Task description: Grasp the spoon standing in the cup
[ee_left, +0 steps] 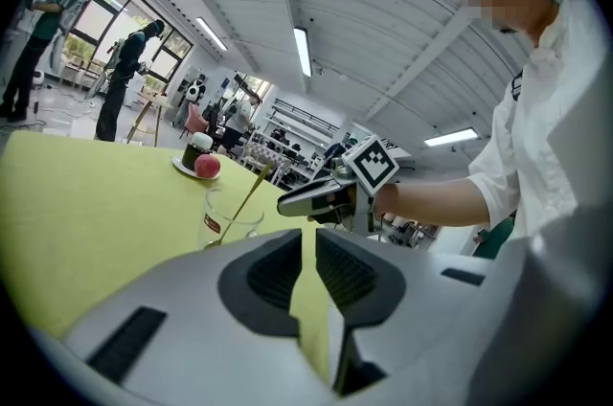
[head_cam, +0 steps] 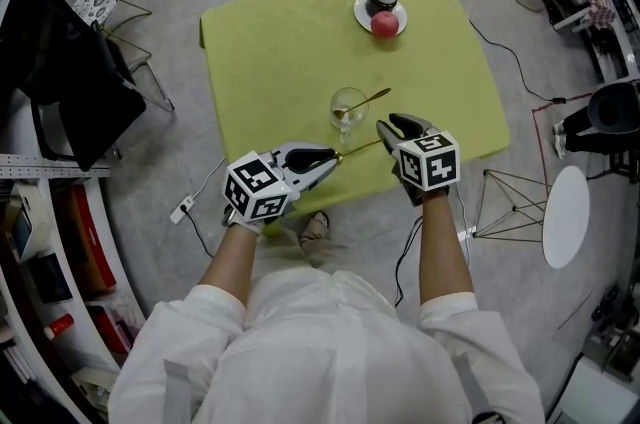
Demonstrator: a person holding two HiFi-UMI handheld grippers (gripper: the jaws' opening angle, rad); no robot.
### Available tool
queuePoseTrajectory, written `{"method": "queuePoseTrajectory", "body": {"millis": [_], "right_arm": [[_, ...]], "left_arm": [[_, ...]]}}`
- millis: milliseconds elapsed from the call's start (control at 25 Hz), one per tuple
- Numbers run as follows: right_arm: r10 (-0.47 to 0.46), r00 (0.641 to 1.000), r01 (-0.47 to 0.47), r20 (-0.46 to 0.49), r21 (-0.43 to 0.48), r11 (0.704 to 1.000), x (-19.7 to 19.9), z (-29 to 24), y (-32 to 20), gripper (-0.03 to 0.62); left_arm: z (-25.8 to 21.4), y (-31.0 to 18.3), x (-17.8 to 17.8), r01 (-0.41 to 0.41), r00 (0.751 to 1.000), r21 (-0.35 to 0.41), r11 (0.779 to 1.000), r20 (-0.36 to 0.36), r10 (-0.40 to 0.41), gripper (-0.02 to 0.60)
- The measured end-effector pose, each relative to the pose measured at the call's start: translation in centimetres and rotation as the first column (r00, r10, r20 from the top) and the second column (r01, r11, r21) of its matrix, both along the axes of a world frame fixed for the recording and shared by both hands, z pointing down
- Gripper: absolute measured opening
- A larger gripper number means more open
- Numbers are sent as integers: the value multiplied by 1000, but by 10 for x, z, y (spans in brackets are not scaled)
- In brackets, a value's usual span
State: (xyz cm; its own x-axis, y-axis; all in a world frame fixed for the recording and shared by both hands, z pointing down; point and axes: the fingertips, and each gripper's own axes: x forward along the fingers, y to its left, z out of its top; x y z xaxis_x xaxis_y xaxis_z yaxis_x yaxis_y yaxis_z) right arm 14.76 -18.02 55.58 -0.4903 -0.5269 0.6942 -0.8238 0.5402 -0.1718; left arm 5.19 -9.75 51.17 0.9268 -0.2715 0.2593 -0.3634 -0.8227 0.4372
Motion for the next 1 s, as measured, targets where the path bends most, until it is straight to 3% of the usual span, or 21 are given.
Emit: {"method": "queuePoseTrajectory", "body": {"millis": [360,1000], "right_arm": [[-2,998,1,69,10,1000,-16,-12,-17,112],[-3,998,3,64,-5,1000,-31,-2,-37,84]], "left_arm": [[-1,-3,0,3,1000,0,1000,-3,-3,48],[-1,-7,-6,12,1000,-4,1000,-2,-12,48]]}}
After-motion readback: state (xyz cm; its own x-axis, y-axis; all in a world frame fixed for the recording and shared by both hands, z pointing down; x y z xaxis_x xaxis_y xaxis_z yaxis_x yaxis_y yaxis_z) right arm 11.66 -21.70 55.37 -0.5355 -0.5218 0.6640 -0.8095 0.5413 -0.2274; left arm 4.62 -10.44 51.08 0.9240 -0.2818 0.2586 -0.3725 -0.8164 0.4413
